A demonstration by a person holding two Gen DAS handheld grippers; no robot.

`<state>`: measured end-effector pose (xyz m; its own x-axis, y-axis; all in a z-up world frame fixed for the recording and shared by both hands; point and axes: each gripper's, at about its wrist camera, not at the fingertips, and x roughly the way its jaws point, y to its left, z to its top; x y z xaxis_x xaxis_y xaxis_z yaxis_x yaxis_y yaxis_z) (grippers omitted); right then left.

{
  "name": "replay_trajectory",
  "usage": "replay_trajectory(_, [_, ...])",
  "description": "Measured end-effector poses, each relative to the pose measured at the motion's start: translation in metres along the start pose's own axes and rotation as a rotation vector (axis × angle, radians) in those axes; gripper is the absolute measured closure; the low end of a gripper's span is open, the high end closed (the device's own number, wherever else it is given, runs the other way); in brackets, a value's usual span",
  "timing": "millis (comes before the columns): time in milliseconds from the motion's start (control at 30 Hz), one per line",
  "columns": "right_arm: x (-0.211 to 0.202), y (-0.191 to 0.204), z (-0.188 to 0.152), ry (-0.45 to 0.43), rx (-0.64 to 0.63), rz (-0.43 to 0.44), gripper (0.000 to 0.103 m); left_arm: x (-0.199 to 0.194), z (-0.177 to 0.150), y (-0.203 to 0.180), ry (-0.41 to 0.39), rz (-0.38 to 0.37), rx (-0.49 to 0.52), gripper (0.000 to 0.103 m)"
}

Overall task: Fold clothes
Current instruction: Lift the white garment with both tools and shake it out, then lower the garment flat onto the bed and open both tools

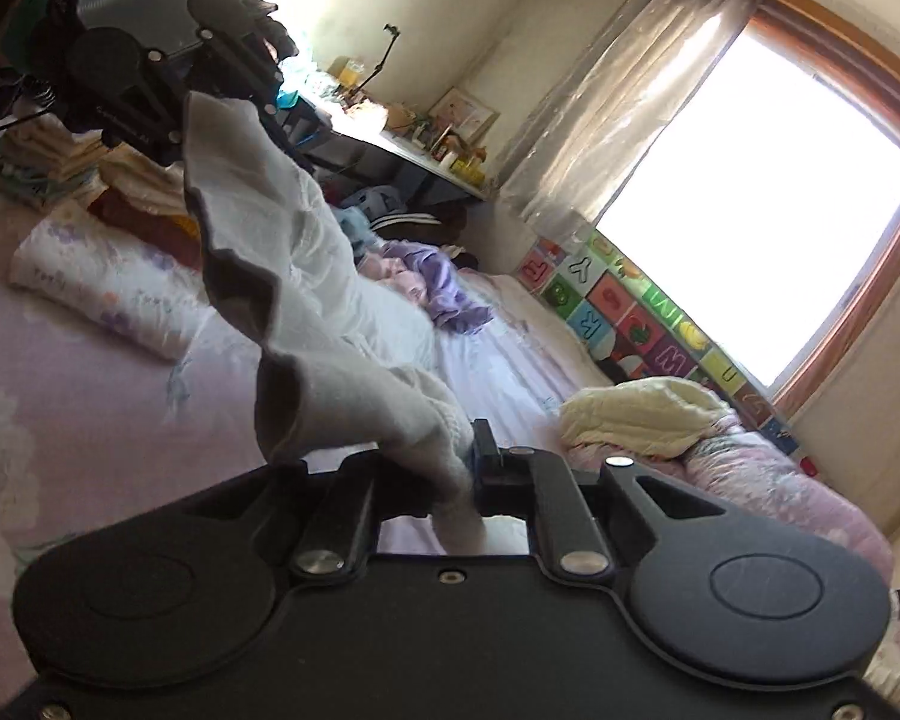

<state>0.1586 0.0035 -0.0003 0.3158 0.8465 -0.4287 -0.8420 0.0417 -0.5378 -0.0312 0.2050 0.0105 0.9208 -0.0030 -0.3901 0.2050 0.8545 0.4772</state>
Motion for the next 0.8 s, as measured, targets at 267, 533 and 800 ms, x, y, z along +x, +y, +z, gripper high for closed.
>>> replay_trajectory(267, [0.053,0.179,-0.146,0.314,-0.134,0.19,0.086,0.036,-0.146,-0.147,0.361,-0.12,-0.069,0.085])
replay_trajectory(533, [0.005,0.197,-0.134,0.222,-0.18,0.149,0.055,0.0,-0.132,-0.182,0.291,-0.009,0.081,0.075])
replay_trajectory(800, [0.016,0.238,-0.137,0.2,-0.324,0.105,0.075,0.024,-0.133,-0.195,0.287,0.014,0.196,0.096])
